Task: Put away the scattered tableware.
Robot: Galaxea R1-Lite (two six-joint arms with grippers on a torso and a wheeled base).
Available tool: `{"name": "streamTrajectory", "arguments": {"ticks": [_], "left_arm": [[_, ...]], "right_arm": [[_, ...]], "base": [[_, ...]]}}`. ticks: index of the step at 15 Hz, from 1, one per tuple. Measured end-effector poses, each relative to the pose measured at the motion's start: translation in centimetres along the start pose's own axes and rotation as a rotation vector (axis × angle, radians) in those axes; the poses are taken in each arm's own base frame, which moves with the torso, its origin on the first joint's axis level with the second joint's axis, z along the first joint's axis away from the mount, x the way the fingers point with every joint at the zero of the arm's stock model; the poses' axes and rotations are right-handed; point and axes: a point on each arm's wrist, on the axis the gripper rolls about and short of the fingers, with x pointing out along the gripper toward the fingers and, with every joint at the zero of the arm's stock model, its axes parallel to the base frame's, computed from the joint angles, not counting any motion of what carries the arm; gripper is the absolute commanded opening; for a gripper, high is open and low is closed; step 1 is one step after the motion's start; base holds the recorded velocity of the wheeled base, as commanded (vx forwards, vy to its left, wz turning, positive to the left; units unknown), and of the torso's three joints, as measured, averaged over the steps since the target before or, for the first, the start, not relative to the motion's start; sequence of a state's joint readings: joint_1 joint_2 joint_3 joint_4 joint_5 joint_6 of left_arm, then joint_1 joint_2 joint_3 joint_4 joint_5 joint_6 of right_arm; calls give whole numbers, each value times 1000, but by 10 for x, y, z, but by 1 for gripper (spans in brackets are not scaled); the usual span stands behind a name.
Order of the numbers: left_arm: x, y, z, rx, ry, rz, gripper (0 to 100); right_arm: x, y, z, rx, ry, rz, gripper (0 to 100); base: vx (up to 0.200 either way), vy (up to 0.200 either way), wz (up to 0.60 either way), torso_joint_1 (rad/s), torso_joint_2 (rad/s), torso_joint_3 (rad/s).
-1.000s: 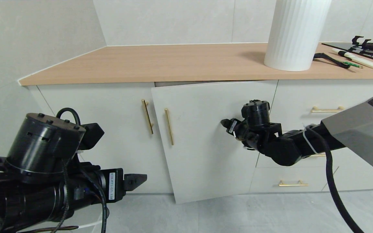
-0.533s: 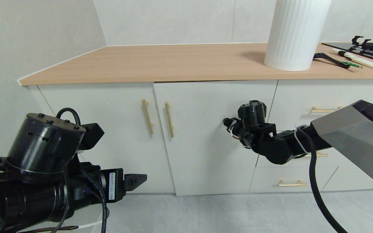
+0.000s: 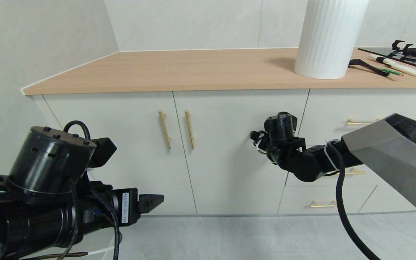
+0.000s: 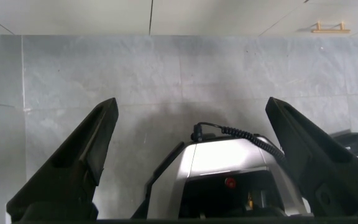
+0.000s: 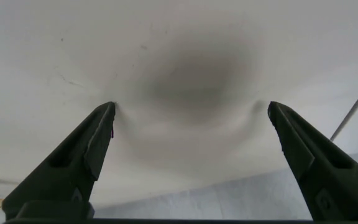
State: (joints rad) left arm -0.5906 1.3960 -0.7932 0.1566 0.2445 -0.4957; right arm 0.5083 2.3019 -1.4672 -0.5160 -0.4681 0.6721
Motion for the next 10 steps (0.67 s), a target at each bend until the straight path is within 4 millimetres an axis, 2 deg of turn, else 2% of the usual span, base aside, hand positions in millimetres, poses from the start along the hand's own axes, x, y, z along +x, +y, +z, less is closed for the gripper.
{"name": "streamTrajectory", "arguments": {"ticks": [2, 4, 7, 10], "left_arm": [[0, 0, 0, 0, 1, 1, 100], [0, 0, 0, 0, 1, 1, 100], [0, 0, 0, -1, 0, 1, 100], [-4, 1, 1, -4, -19, 1, 100]], "right_arm": [[-4, -1, 2, 1, 10, 6, 100], [-17, -1, 2, -7, 73, 61, 100], [-56, -7, 6, -28, 261, 221, 100], [-97, -11, 28, -71, 326, 293, 100]], "base": [[0, 0, 0, 0, 0, 0], [0, 0, 0, 0, 0, 0], [0, 0, 0, 0, 0, 0], [0, 0, 0, 0, 0, 0]]}}
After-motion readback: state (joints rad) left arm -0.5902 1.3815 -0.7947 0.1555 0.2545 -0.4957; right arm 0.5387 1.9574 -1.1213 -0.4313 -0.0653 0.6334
